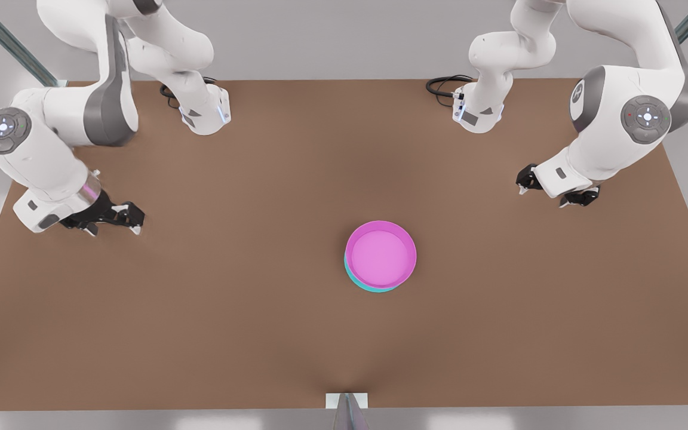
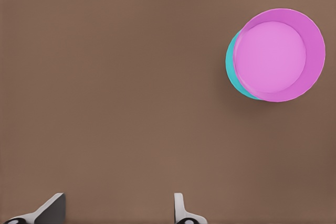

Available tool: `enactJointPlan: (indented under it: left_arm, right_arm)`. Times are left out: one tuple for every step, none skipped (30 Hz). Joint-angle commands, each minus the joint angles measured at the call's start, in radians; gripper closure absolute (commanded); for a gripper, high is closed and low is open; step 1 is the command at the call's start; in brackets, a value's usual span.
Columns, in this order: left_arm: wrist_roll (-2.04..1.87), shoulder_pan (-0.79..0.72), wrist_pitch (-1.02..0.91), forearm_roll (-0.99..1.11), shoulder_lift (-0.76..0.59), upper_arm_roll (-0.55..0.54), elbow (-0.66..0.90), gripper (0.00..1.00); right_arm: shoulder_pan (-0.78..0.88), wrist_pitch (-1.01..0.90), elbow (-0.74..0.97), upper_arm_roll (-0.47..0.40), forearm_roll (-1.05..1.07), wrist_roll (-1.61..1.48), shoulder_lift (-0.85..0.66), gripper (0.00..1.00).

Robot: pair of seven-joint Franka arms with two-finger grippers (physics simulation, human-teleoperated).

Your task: Flip the blue plate over with the left arm, and stack the pink plate on top of the blue plate with the right arm

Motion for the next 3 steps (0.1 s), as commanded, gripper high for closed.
enactJointPlan:
  left_arm:
    - [0.01, 0.002, 0.003, 0.001, 0.0, -0.001, 0.0, 0.0]
    - [0.01, 0.002, 0.003, 0.001, 0.0, -0.001, 0.002, 0.0]
    - [0.01, 0.002, 0.003, 0.001, 0.0, -0.001, 0.007, 0.0]
  right_arm:
    - [-0.027, -0.123, -0.023, -0.003, 0.027, 0.034, -0.009, 0.0]
    - [-0.027, -0.128, -0.018, -0.003, 0.032, 0.043, -0.008, 0.0]
    - [-0.027, -0.134, -0.015, -0.003, 0.032, 0.049, -0.003, 0.0]
